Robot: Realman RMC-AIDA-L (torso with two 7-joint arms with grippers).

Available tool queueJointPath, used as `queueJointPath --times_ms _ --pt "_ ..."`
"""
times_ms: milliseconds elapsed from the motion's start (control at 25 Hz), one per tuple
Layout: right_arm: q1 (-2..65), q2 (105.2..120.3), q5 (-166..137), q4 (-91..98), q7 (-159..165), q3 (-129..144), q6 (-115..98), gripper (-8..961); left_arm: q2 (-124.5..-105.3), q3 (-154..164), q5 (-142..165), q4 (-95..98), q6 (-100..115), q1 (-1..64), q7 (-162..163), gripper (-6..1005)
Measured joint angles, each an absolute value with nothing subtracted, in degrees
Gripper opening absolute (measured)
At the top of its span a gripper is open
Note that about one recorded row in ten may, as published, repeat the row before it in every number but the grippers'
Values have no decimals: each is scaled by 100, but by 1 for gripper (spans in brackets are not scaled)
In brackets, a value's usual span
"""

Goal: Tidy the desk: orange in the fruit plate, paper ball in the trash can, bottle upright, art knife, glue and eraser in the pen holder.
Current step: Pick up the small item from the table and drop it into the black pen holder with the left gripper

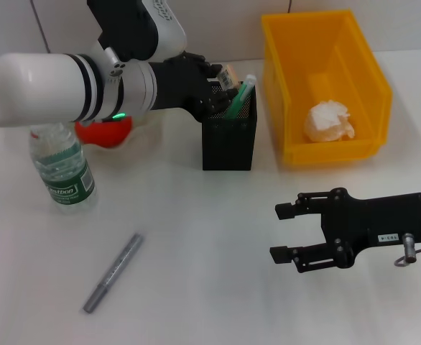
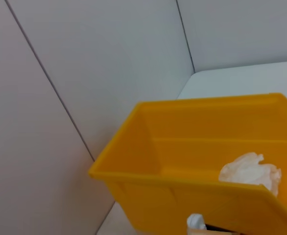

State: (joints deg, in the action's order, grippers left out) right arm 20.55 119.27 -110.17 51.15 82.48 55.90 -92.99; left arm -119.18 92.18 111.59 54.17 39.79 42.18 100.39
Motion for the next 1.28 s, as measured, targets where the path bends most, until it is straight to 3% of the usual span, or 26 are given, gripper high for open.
queueJointPath --times_ms 800,1280 --pt "2068 11927 -11012 5116 8243 5589 -9299 766 -11917 9666 11162 5335 3369 4217 10108 565" --pt "2075 11922 -11012 5115 8244 5589 -9281 766 -11918 9676 11208 5439 3579 4242 10259 790"
